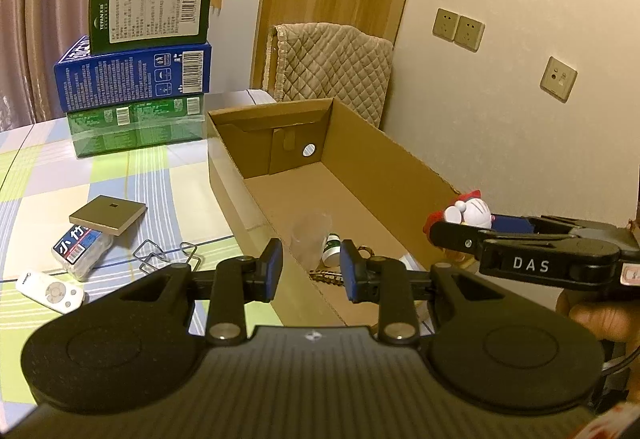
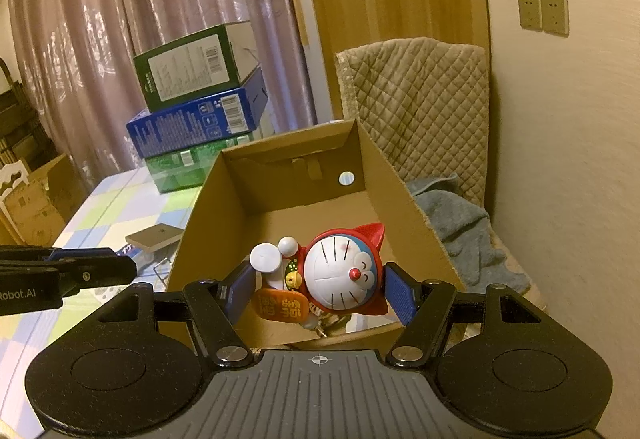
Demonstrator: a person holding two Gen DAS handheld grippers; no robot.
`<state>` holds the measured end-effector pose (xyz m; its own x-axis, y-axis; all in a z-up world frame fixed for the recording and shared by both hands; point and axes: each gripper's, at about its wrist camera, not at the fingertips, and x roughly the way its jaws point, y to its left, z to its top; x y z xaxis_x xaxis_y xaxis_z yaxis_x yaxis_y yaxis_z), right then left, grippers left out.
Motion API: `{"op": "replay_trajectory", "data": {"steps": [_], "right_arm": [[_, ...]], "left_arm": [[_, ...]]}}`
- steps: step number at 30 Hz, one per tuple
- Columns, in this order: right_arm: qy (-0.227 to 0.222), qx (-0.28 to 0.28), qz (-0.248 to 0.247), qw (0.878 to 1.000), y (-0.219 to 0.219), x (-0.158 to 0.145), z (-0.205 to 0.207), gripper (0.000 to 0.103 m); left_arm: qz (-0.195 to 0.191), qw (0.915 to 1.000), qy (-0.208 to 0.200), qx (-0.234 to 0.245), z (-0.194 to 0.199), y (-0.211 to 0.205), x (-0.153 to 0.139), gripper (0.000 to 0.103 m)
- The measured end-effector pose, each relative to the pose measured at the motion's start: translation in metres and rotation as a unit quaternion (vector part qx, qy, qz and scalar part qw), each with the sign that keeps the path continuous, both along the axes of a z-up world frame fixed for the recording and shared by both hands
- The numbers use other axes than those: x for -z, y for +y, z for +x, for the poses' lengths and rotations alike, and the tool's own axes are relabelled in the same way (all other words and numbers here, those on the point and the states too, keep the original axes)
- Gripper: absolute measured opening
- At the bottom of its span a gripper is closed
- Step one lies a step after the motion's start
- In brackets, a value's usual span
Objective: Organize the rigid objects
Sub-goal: 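Open left tool to drop the leopard keychain while right tool releases Doraemon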
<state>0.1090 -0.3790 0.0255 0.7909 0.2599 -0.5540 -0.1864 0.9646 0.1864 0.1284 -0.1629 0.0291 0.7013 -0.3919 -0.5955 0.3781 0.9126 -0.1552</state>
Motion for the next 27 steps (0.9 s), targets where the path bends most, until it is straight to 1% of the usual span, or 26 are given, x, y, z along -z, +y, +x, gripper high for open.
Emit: {"op": "replay_trajectory", "data": {"steps": [16,27], "right_arm": [[0.018,-0.010,0.001,1.000,0.006,0.009,0.004,0.066],[-0.007,-0.001,0.012,1.000,0.004,-0.003,-0.003,0.066]], "left_arm": [[-0.007,0.9999,0.005,-0.012,0.001,0.010,0.003,0.026],[-0.015,0.9994,0.007,-0.030,-0.004,0.027,0.000,0.026]]}}
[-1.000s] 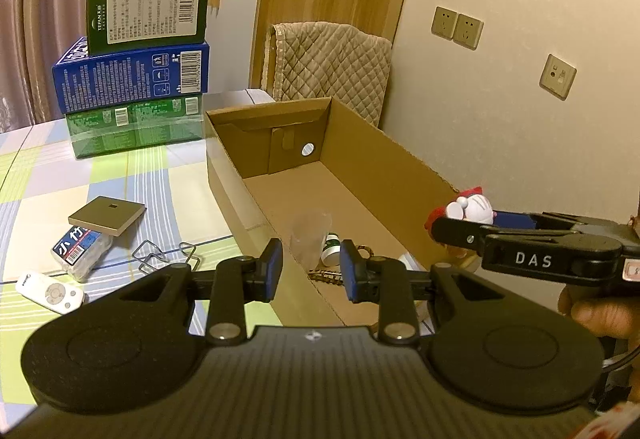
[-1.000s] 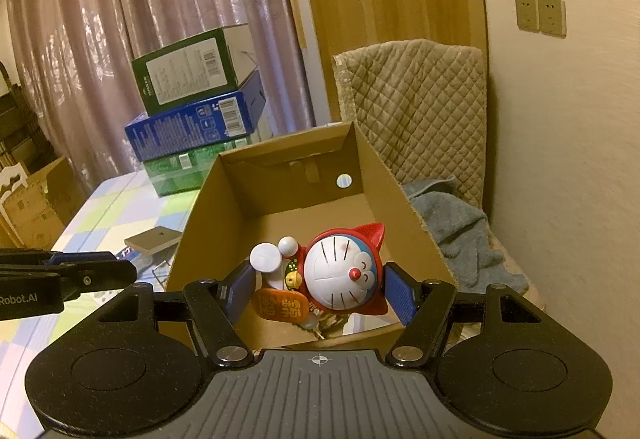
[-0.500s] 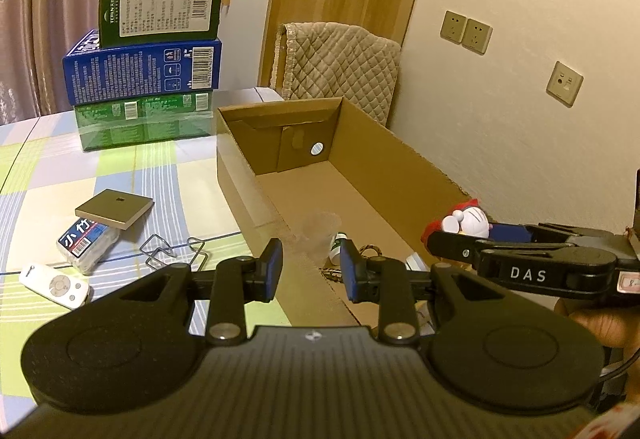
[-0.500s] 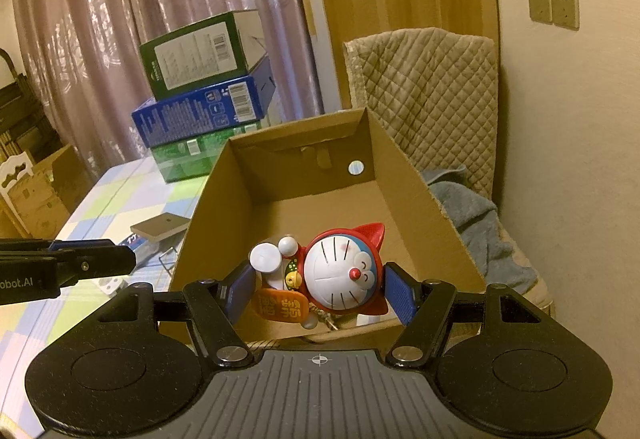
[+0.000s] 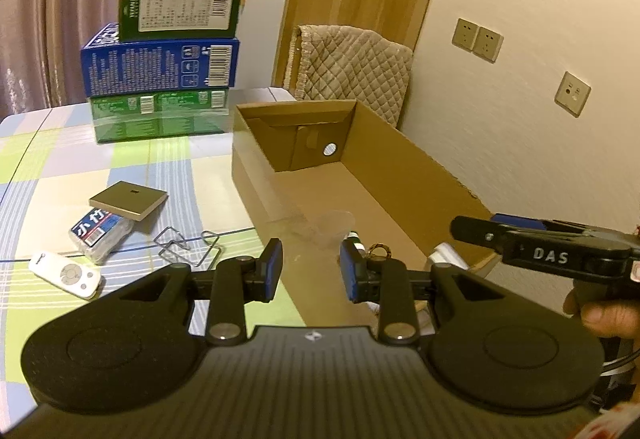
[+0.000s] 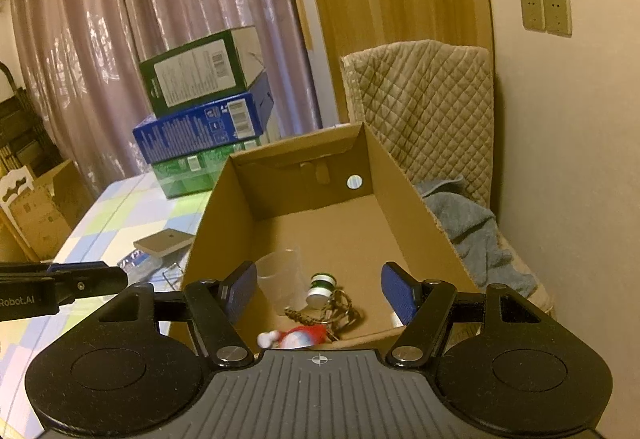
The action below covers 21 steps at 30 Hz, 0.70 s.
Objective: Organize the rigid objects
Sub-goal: 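Open left tool to drop the leopard keychain while right tool releases Doraemon, then withdraw both tools from the box back toward the table items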
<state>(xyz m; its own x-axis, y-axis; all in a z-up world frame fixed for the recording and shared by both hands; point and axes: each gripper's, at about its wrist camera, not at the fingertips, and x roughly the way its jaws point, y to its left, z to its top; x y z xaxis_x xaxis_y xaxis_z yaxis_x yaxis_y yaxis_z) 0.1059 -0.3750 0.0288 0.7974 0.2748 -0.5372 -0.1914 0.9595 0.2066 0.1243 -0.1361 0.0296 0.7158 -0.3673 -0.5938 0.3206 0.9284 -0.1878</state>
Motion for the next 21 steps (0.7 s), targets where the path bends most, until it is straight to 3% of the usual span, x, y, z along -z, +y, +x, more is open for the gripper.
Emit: {"op": "replay_trajectory", "data": {"steps": [12,21], "right_arm": [[-0.003,0.004,0.011,1.000,0.007,-0.013,-0.032,0.066],[-0.006,-0.023,0.016,1.000,0.042,-0.022,-0.065,0.066]], "left_arm": [[-0.006,0.9994,-0.004,-0.034,-0.026,0.040,-0.006,0.030],[-0.002,0.9966,-0.004,-0.082,-0.059,0.095,-0.008,0.032]]}}
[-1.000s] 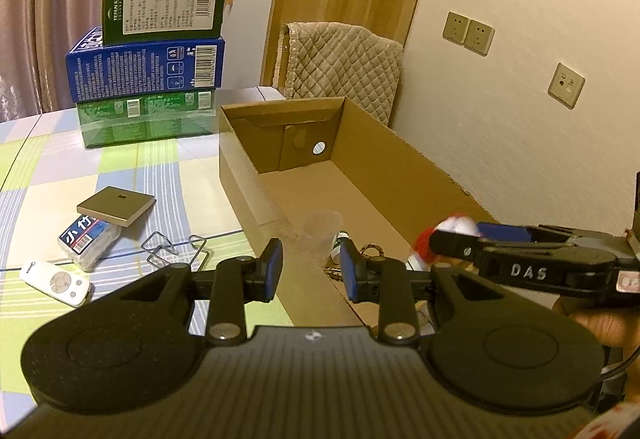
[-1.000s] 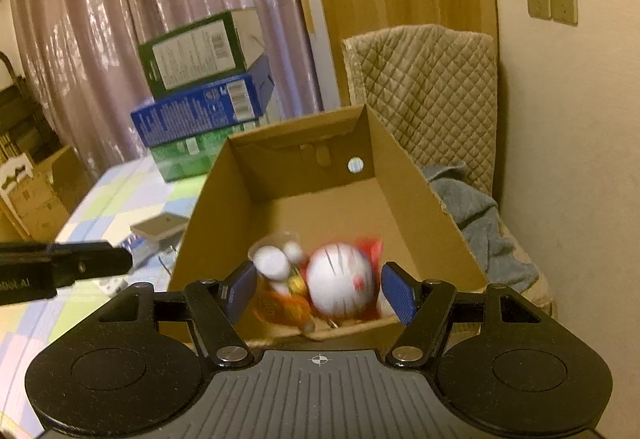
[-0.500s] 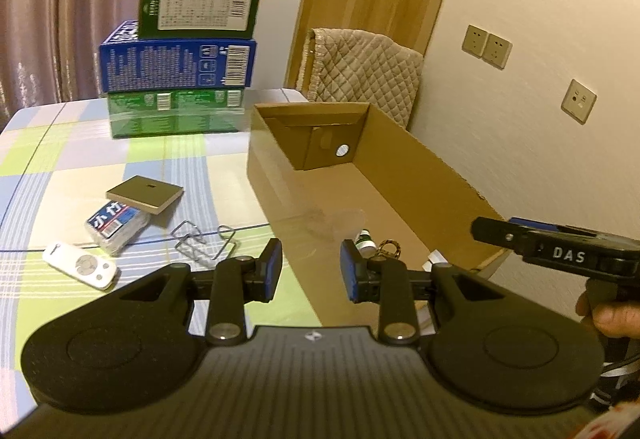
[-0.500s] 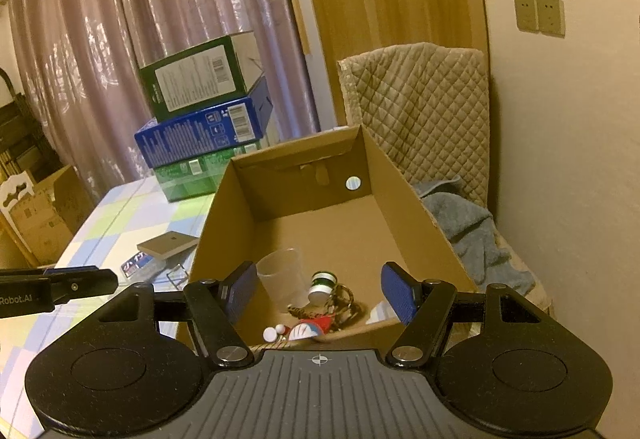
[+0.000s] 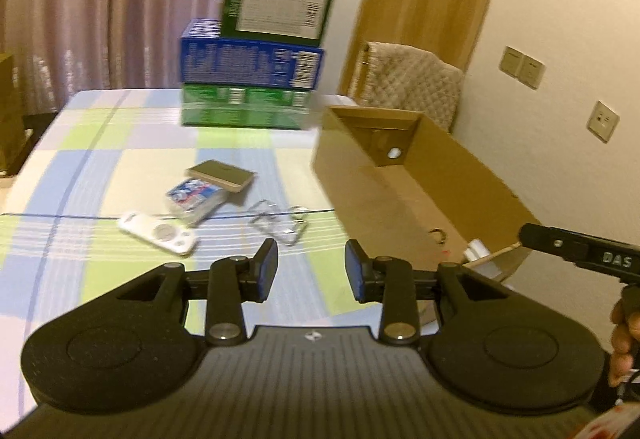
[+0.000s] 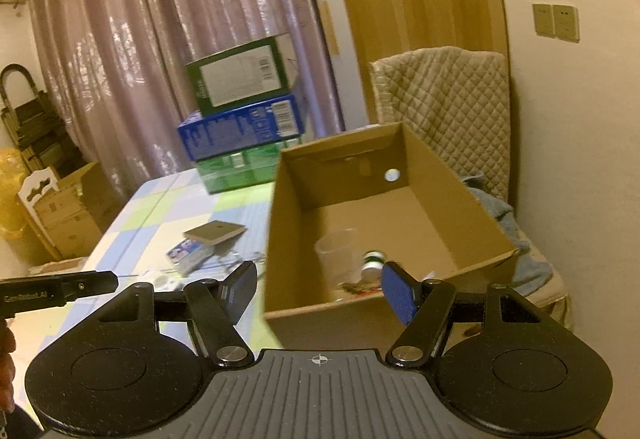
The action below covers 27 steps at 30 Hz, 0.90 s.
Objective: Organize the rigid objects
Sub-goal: 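Withdraw both tools from the box back toward the table items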
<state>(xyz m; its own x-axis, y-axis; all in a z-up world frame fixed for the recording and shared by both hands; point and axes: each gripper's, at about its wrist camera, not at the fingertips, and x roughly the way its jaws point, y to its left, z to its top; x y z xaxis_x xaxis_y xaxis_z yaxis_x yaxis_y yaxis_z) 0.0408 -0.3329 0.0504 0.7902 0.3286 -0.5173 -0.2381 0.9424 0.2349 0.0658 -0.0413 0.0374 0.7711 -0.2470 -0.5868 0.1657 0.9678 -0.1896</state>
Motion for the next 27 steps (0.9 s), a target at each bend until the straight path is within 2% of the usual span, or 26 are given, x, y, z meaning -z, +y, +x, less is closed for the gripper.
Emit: {"op": "replay_trajectory", "data": {"steps": [5,7,11,13,21,22,23,24,25,27], "right_arm": [[-0.002,-0.026,-0.002,1.000,0.024,0.000,-0.012,0.066],[-0.002,-0.036,-0.002,0.999,0.034,0.001,-0.016,0.066],[0.002,-0.059,-0.008,0.998,0.055,0.003,-0.020,0.066],[0.003,-0.068,-0.013,0.998,0.064,0.005,-0.021,0.066],[-0.004,-0.106,-0.031,0.994,0.100,0.010,-0.021,0.066],[-0.006,-0.110,-0.035,0.993,0.104,0.012,-0.021,0.067],[-0.008,-0.113,-0.038,0.993,0.108,0.014,-0.020,0.068],[-0.009,-0.117,-0.044,0.992,0.114,0.017,-0.019,0.073],[-0.010,-0.120,-0.048,0.992,0.118,0.020,-0.017,0.079],[-0.013,-0.130,-0.058,0.990,0.128,0.028,-0.015,0.083]], "left_arm": [[0.002,0.9993,-0.002,-0.039,-0.015,0.037,-0.004,0.036],[0.004,0.9987,-0.005,-0.051,-0.019,0.049,-0.006,0.043],[0.015,0.9979,-0.008,-0.063,-0.024,0.066,-0.010,0.048],[0.020,0.9973,-0.011,-0.070,-0.025,0.073,-0.013,0.059],[0.045,0.9958,-0.017,-0.077,-0.019,0.088,-0.014,0.071],[0.047,0.9957,-0.017,-0.078,-0.018,0.090,-0.013,0.075],[0.051,0.9955,-0.016,-0.078,-0.016,0.092,-0.011,0.078],[0.056,0.9953,-0.014,-0.078,-0.014,0.094,-0.010,0.082],[0.062,0.9948,-0.012,-0.080,-0.012,0.096,-0.008,0.083],[0.069,0.9943,-0.007,-0.081,-0.007,0.100,-0.004,0.085]]}}
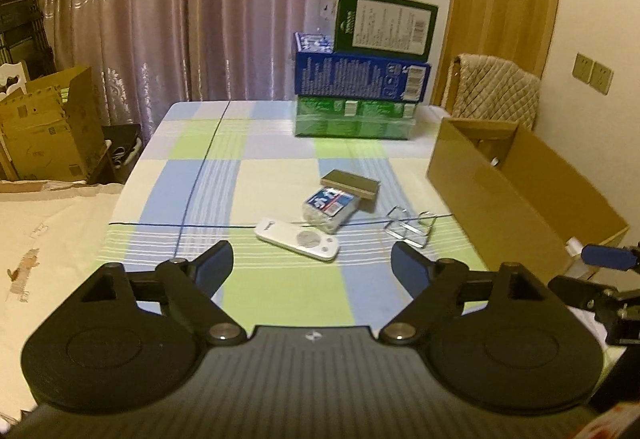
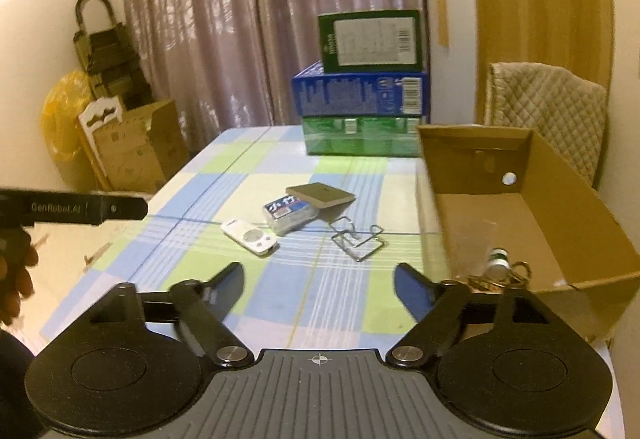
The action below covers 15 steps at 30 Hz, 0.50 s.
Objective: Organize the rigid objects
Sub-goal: 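Withdraw both tools from the box back toward the table items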
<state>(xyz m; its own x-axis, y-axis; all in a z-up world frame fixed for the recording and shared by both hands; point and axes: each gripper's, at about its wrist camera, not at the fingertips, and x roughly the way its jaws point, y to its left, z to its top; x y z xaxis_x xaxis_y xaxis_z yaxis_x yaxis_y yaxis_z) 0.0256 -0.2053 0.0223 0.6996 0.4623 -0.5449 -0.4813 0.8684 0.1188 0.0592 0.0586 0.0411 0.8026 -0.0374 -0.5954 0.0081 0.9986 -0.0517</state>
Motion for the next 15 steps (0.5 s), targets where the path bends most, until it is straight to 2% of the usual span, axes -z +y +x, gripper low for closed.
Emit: {"op": "replay_trajectory", "data": {"steps": [7,15], "right_arm": [[-0.009,-0.031,-0.036,0.999,0.034,0.033,0.022,0.085],[0.008,-0.003,-0.060,0.998,0.061,0.075,0.082,0.085]], "left_arm": [[0.010,0.9997,0.016,-0.017,0.025,0.019,0.023,0.087],[0.003,0.9993,0.037,-0.012,0.071,0.030,0.063,0.087]]}}
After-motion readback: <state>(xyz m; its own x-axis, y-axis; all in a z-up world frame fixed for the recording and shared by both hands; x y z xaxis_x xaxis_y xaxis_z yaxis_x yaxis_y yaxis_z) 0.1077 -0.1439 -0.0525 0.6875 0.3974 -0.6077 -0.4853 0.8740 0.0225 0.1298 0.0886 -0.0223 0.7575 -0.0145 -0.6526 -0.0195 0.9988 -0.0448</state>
